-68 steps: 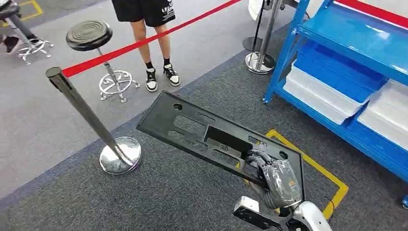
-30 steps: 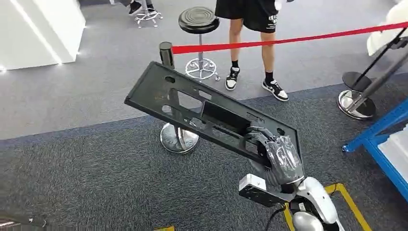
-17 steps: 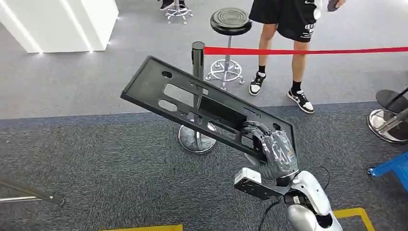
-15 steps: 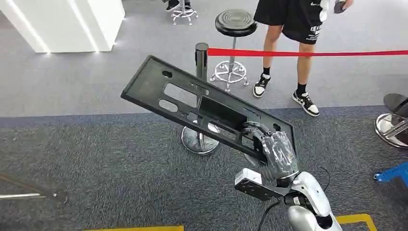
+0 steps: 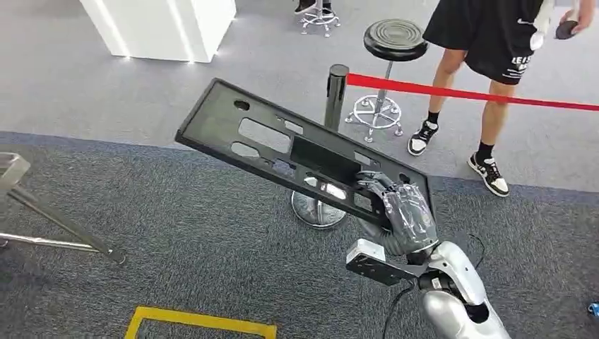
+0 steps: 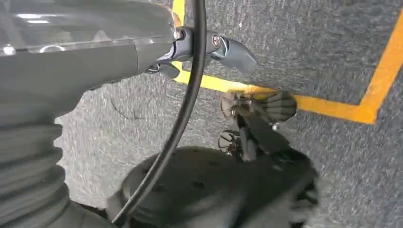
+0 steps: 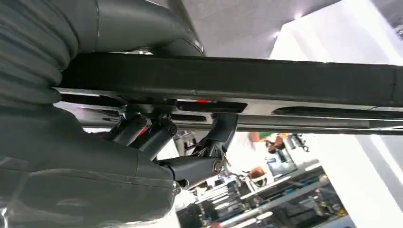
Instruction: Take the parts from the cabinet and place them on the table.
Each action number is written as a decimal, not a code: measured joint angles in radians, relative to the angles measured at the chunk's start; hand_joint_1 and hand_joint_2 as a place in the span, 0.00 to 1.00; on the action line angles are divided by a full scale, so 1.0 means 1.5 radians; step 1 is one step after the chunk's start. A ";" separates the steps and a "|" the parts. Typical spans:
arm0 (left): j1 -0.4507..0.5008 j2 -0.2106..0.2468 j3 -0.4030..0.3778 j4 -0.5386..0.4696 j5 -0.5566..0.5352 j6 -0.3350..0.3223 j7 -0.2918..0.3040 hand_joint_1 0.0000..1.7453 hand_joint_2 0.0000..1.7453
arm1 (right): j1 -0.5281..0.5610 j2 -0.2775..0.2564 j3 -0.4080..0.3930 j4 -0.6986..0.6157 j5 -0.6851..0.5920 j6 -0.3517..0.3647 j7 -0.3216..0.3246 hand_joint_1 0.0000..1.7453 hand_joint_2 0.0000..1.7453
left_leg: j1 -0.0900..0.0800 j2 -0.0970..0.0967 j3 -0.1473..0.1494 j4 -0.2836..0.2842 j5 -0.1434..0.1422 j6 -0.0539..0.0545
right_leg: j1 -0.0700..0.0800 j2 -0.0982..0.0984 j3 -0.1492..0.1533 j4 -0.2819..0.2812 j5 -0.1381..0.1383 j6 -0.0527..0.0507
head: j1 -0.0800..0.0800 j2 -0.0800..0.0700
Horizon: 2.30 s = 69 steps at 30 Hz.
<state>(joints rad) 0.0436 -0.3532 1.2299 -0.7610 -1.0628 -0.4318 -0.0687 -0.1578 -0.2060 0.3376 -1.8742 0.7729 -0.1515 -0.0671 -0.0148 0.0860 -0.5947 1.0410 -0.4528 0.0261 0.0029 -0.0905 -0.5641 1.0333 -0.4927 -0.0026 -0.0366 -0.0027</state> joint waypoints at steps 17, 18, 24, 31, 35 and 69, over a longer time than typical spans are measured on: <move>0.057 0.002 0.020 -0.115 0.004 -0.151 0.040 0.00 1.00 | -0.028 0.001 0.018 0.035 0.012 0.043 -0.020 1.00 1.00 | 0.011 -0.131 0.000 -0.006 0.003 -0.002 | -0.013 0.102 -0.019 0.003 0.013 0.012 | 0.000 0.000; 0.058 0.002 0.030 -0.123 -0.006 -0.163 0.041 0.00 1.00 | -0.044 -0.001 0.031 0.039 0.021 0.052 -0.014 1.00 1.00 | 0.012 -0.137 -0.004 -0.007 0.004 -0.006 | -0.012 0.096 -0.019 0.002 0.014 0.007 | 0.000 0.000; 0.045 0.002 0.081 -0.157 -0.069 -0.202 0.024 0.00 1.00 | -0.111 -0.016 0.109 0.065 0.034 0.060 0.021 1.00 1.00 | 0.015 -0.064 -0.099 0.190 -0.086 -0.020 | -0.008 0.041 -0.009 -0.005 0.010 -0.010 | 0.000 0.000; 0.039 0.002 0.107 -0.171 -0.080 -0.199 0.017 0.00 1.00 | -0.125 -0.018 0.126 0.073 0.034 0.058 0.025 1.00 1.00 | -0.004 -0.005 -0.007 0.000 0.005 0.004 | 0.001 -0.013 0.006 -0.005 -0.004 -0.001 | 0.000 0.000; 0.039 0.002 0.119 -0.172 -0.124 -0.176 -0.001 0.00 1.00 | -0.129 -0.019 0.132 0.077 0.034 0.057 0.026 1.00 1.00 | 0.003 -0.036 0.001 -0.017 0.013 0.014 | -0.002 -0.012 0.014 -0.001 -0.015 0.012 | 0.000 0.000; 0.002 0.001 0.201 -0.179 -0.229 -0.190 -0.038 0.00 1.00 | -0.148 -0.045 0.135 0.095 0.046 0.081 0.034 1.00 1.00 | 0.010 -0.054 -0.007 -0.010 0.011 0.019 | -0.010 0.056 -0.060 0.145 -0.091 0.026 | 0.000 0.000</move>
<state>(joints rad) 0.0463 -0.3525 1.5316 -1.0296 -1.4060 -0.7168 -0.1250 -0.3793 -0.2739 0.5402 -1.7311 0.8415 -0.0305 -0.0161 0.0008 0.0043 -0.6045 1.0256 -0.4364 0.0545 -0.0128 -0.0067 -0.6537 1.2510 -0.6290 0.0363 -0.0370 -0.0027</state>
